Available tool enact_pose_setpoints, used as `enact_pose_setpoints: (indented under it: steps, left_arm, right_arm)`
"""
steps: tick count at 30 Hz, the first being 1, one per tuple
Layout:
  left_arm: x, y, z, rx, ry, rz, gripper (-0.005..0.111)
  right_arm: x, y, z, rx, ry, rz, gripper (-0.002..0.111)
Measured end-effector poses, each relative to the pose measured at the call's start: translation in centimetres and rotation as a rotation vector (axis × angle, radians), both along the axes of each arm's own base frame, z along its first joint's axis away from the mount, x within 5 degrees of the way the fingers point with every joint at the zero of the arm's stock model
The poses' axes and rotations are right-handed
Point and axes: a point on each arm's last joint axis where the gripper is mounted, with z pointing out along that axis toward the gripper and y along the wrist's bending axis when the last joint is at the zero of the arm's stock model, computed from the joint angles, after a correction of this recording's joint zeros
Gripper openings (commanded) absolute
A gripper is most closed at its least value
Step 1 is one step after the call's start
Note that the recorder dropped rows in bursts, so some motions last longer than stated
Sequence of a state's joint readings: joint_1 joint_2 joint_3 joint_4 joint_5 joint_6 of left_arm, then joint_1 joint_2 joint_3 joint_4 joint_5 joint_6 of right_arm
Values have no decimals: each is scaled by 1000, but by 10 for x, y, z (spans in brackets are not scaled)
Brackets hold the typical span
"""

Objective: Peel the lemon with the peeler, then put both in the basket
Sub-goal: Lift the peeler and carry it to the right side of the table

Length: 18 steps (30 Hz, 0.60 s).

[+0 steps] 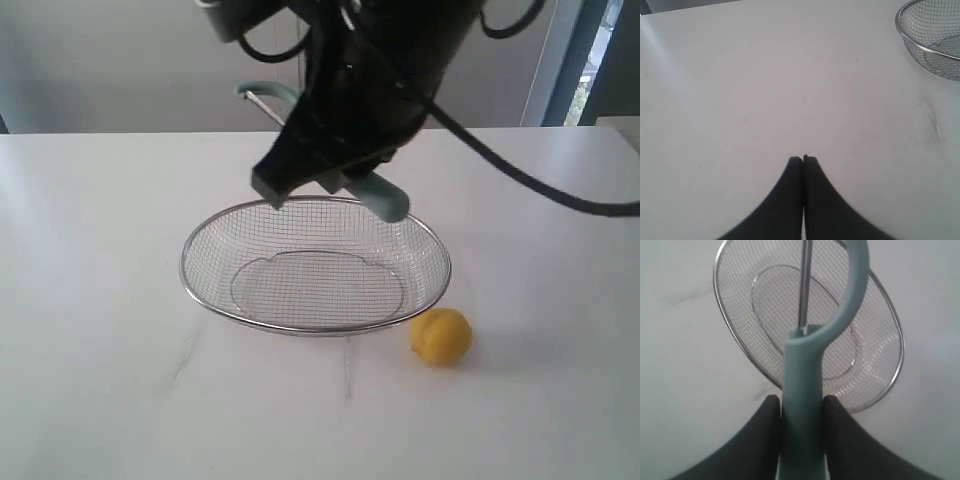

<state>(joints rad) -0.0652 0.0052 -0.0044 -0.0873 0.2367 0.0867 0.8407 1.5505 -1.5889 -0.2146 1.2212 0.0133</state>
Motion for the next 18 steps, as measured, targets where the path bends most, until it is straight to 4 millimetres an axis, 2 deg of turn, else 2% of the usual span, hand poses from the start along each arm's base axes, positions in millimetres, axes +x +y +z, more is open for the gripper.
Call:
enact_pose_setpoints:
  steps: [11,18]
  left_arm:
    - [0,0,0,0,0,0,0]
    - [0,0,0,0,0,0,0]
  right_arm:
    - [-28,-86,-11,-9,29,-177,0]
    - [-44,-122,-26,19,19,-282,0]
